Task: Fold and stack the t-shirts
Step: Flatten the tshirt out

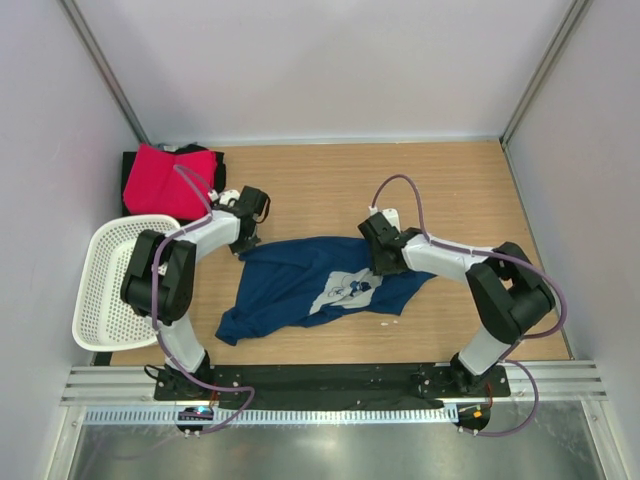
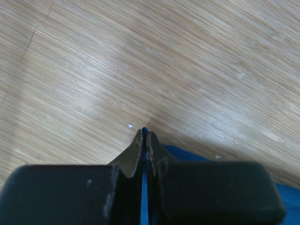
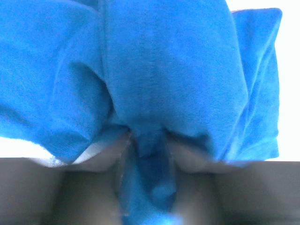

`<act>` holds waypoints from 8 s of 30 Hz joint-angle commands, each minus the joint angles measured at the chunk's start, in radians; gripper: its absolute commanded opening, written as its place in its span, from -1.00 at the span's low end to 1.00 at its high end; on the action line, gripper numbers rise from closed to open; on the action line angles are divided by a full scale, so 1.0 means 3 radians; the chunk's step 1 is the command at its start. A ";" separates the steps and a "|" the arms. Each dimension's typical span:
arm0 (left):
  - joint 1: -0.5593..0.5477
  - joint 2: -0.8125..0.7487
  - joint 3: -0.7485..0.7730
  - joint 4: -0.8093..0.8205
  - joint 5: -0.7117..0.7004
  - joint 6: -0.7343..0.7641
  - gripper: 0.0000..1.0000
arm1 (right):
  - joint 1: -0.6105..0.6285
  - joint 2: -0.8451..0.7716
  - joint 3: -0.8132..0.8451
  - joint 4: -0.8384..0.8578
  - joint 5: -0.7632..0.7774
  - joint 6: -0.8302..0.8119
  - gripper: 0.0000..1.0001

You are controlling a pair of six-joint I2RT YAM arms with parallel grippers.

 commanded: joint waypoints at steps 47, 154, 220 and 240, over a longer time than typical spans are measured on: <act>0.0041 -0.0994 -0.0530 -0.0218 -0.0022 0.0011 -1.00 | -0.0029 -0.0740 0.0614 -0.0384 -0.0347 -0.0280 0.15; 0.0081 -0.2207 0.1476 -0.0680 -0.0349 0.1151 -1.00 | -0.0947 0.0032 0.4568 -0.1352 0.1061 -0.1370 -0.98; 0.0639 0.0329 0.2108 0.0370 0.0398 0.1315 -1.00 | -0.1446 0.1023 0.3466 0.0260 0.0313 -0.1993 -0.98; 0.1007 0.1822 0.3489 0.0682 0.0863 0.1131 -1.00 | -0.1497 0.2475 0.4642 0.0904 -0.0106 -0.1416 -0.98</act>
